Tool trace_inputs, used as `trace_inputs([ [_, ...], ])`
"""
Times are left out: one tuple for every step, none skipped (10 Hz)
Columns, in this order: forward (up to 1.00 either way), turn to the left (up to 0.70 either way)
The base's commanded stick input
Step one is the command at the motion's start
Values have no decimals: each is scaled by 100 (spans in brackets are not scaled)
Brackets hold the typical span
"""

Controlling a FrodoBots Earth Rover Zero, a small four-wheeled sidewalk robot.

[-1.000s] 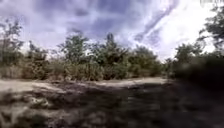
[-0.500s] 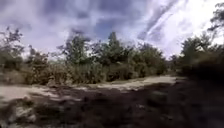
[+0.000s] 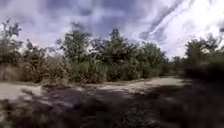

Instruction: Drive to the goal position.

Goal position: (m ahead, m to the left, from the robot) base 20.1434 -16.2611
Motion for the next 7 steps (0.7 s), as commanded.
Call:
trace_inputs([
  [100,0],
  [100,0],
  [100,0],
  [100,0],
  [99,-21],
  [99,-38],
  [99,-39],
])
